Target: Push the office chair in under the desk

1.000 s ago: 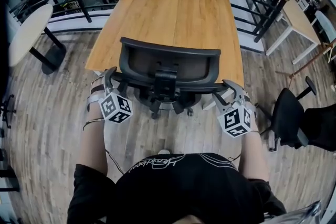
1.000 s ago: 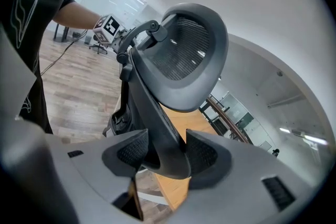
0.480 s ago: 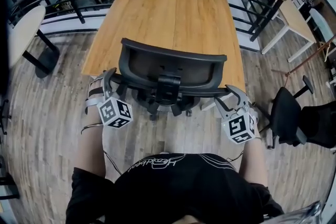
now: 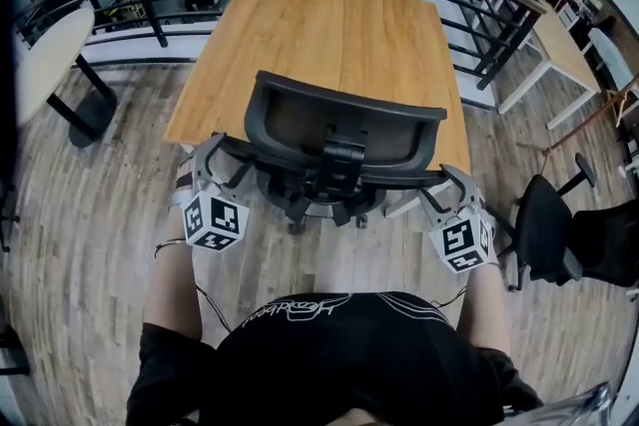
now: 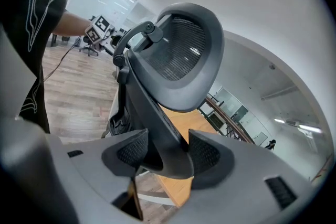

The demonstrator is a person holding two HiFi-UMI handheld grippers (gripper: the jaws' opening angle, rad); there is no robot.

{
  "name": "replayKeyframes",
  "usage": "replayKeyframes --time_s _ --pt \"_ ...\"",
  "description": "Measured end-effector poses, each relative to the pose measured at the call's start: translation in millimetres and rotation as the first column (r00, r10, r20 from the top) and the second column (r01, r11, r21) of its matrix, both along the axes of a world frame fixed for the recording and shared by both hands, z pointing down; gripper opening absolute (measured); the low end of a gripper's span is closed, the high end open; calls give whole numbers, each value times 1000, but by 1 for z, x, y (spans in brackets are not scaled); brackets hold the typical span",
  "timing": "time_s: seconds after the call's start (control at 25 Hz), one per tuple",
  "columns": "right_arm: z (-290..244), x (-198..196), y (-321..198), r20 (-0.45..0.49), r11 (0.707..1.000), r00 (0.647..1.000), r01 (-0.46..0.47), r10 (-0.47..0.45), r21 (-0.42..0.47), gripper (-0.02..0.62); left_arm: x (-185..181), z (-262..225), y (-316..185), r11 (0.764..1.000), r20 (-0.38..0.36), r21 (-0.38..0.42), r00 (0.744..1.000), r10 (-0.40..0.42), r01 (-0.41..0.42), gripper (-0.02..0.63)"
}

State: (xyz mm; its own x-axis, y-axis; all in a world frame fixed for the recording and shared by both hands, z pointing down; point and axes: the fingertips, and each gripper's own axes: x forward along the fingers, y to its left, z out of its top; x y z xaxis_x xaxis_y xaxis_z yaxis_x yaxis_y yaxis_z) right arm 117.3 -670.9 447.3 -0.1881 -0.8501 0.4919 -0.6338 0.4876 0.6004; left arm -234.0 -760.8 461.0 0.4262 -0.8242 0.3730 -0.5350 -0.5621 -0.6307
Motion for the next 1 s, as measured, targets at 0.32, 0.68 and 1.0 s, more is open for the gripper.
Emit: replayKeyframes --time_s 0.32,0.68,1.0 --pt "-8 3 21 -41 999 999 -11 12 42 253 -38 -36 88 990 -351 -139 934 -61 12 296" --pt "-49 -37 151 455 993 882 113 -121 45 252 41 -74 227 980 -624 -153 782 6 -130 295" --pt "-85 -52 319 710 951 656 302 -258 67 204 123 -104 363 908 -792 -204 606 66 -365 159"
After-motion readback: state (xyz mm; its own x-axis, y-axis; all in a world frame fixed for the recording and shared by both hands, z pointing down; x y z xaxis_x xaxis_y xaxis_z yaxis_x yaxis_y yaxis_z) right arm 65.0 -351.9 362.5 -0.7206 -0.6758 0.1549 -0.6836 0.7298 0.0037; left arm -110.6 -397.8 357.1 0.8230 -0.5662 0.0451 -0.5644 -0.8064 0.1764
